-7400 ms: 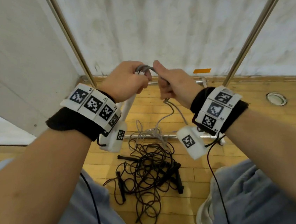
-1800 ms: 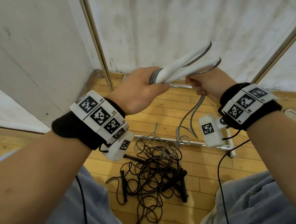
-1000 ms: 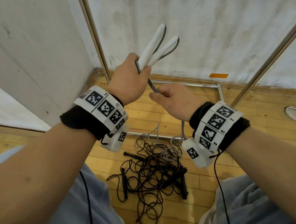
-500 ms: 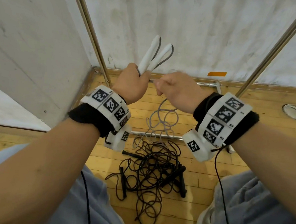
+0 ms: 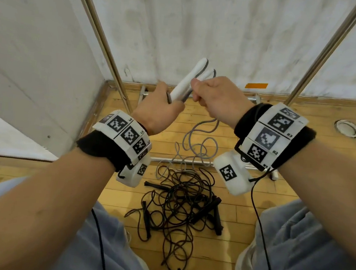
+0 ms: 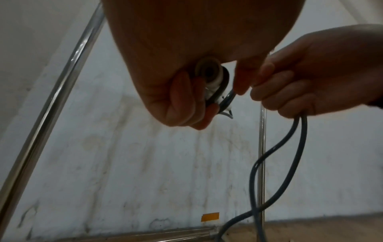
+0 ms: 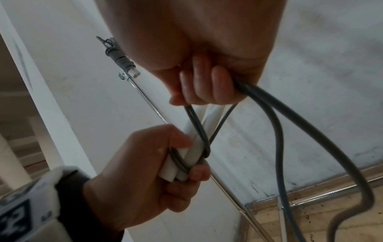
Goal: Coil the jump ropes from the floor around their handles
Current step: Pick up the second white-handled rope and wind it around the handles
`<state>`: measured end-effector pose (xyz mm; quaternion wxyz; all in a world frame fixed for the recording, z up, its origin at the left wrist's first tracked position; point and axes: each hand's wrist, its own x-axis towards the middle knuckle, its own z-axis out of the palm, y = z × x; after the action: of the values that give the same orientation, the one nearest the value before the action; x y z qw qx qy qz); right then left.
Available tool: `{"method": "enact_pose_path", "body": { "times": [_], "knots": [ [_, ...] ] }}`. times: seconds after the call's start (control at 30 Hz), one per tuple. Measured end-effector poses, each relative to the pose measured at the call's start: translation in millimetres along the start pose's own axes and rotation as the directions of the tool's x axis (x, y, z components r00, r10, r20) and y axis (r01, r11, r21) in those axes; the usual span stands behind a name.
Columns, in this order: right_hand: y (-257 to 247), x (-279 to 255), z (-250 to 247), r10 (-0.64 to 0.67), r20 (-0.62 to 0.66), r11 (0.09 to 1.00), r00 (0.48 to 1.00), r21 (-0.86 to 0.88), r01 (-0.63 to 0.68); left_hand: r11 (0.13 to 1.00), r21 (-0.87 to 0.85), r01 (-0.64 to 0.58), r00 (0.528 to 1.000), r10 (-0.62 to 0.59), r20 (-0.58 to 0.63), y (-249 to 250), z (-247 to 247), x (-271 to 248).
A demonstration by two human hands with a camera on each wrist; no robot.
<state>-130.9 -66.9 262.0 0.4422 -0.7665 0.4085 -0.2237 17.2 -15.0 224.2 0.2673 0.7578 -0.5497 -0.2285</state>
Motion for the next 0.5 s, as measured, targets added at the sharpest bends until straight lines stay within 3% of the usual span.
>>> {"method": "enact_pose_path", "body": {
  "times": [0.23, 0.5],
  "knots": [
    [-7, -15, 15, -0.047, 0.229, 0.998, 0.972, -0.038, 0.057, 0.956, 0.292, -0.003, 0.991, 0.041, -0.126, -6, 16, 8],
    [-17, -27, 14, -0.111, 0.24, 0.994, 0.964, 0.03, 0.107, 0.938, 0.338, 0.08, 0.983, -0.019, -0.182, -28, 12, 21]
  ]
}}
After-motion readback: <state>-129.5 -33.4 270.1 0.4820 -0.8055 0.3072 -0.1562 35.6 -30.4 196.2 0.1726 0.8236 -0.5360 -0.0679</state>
